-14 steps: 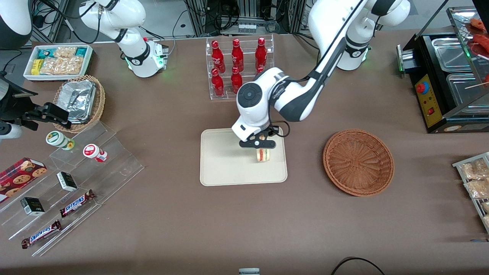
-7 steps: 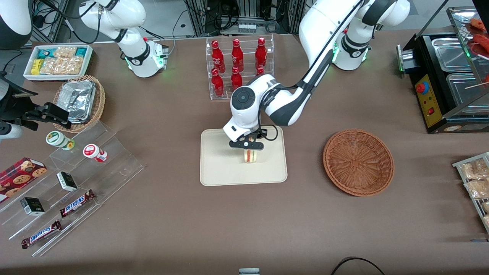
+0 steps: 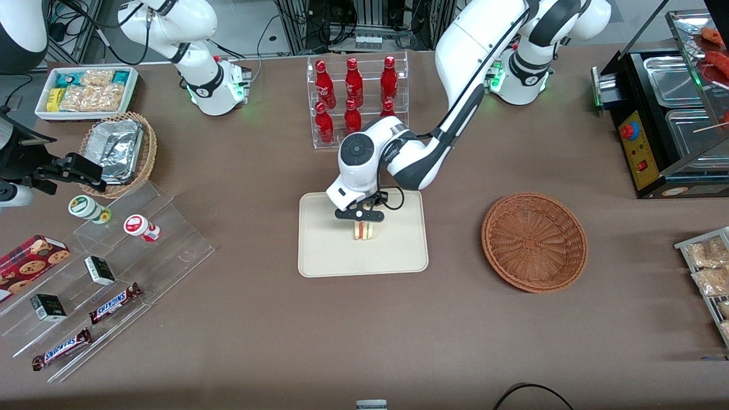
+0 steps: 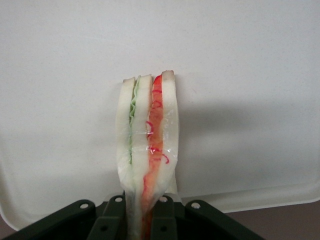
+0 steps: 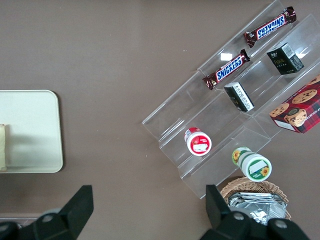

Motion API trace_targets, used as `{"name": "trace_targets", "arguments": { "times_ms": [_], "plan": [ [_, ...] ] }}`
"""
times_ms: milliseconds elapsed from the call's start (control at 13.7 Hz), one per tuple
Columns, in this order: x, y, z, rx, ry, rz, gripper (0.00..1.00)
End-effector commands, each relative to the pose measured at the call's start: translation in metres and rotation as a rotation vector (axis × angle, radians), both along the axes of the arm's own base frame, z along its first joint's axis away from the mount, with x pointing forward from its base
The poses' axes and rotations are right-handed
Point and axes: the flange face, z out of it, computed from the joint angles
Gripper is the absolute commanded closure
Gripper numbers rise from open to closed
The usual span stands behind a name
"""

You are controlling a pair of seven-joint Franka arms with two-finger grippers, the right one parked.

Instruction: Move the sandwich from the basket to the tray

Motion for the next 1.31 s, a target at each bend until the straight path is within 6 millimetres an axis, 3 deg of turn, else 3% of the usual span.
{"name": "trace_targets", "arguments": {
  "times_ms": [0,146,219,292,365,584,803,1095,1241],
  "plan": [
    [-0.002,-0.009,-0.002,-0.006,-0.005,0.031,0.82],
    [-0.001,-0.007,-0.011,0.006,0.000,0.033,0.78],
    [-0.001,-0.008,-0.011,0.006,0.000,0.033,0.63],
    [0.000,-0.008,-0.012,0.006,0.001,0.041,0.19],
    [0.000,-0.007,-0.010,0.008,-0.003,0.059,0.00],
    [0.004,-0.007,0.006,-0.003,-0.017,0.090,0.00],
    [0.010,0.001,0.056,-0.006,-0.039,0.095,0.00],
    [0.035,0.046,0.146,-0.003,-0.056,0.162,0.00],
    [0.053,0.087,0.191,0.015,-0.060,0.214,0.00]
  ]
}}
